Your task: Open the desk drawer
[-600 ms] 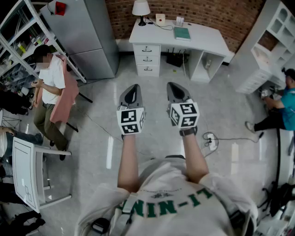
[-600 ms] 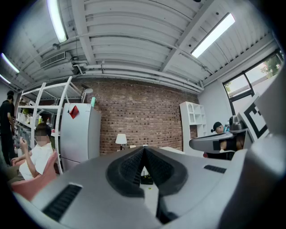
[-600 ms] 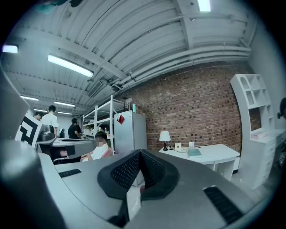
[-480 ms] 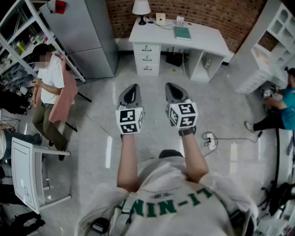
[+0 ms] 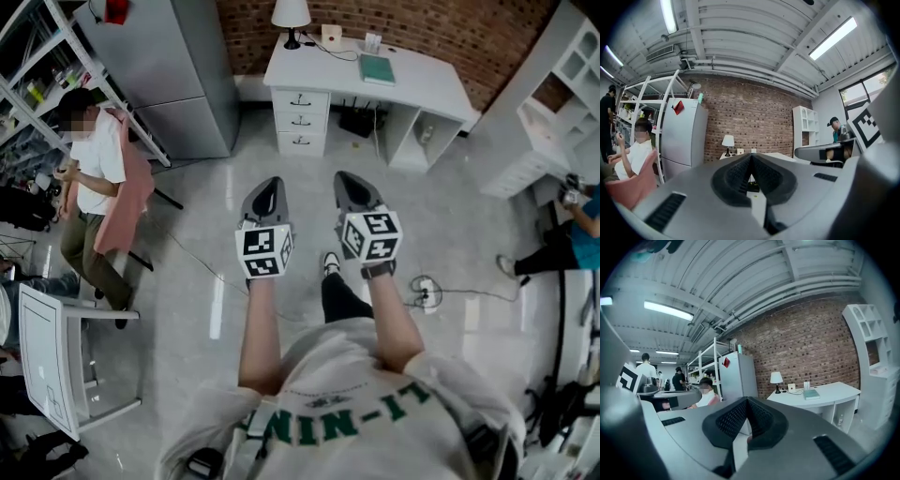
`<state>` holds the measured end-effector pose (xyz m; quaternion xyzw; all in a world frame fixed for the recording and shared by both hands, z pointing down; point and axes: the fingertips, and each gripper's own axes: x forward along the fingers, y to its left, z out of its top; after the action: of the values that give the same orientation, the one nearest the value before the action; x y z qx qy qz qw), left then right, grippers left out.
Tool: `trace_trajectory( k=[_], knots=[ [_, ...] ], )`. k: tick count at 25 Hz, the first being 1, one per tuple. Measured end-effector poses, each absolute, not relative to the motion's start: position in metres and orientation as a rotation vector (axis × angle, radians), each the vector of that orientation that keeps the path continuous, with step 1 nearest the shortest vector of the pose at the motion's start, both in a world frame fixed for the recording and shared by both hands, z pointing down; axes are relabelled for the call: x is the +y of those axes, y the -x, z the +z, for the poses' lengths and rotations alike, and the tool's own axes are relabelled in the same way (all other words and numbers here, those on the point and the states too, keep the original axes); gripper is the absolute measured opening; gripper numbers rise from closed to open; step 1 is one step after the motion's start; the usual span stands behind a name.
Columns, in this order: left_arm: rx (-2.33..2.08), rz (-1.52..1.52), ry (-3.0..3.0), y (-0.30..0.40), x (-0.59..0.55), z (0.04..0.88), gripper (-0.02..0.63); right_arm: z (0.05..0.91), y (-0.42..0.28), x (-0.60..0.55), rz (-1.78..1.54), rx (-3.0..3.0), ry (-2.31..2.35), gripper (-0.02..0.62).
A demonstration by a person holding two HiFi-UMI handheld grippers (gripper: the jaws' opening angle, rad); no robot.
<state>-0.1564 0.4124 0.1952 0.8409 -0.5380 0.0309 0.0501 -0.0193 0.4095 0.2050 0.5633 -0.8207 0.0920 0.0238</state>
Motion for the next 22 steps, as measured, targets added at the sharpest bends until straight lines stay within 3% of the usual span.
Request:
trace_trajectory(
  k=[9, 22],
  knots=[
    [-1.625, 0.090, -2.551, 0.136, 0.285, 0.208, -0.005, 0.220, 0.009, 0.287, 0.327, -2.552, -1.708, -0.006],
    [-1.587, 0.144, -2.511, 0.052, 0.110, 0.229, -0.005, 0.234, -0.060, 0.113, 0.385, -2.545, -1.659, -0.006]
  ],
)
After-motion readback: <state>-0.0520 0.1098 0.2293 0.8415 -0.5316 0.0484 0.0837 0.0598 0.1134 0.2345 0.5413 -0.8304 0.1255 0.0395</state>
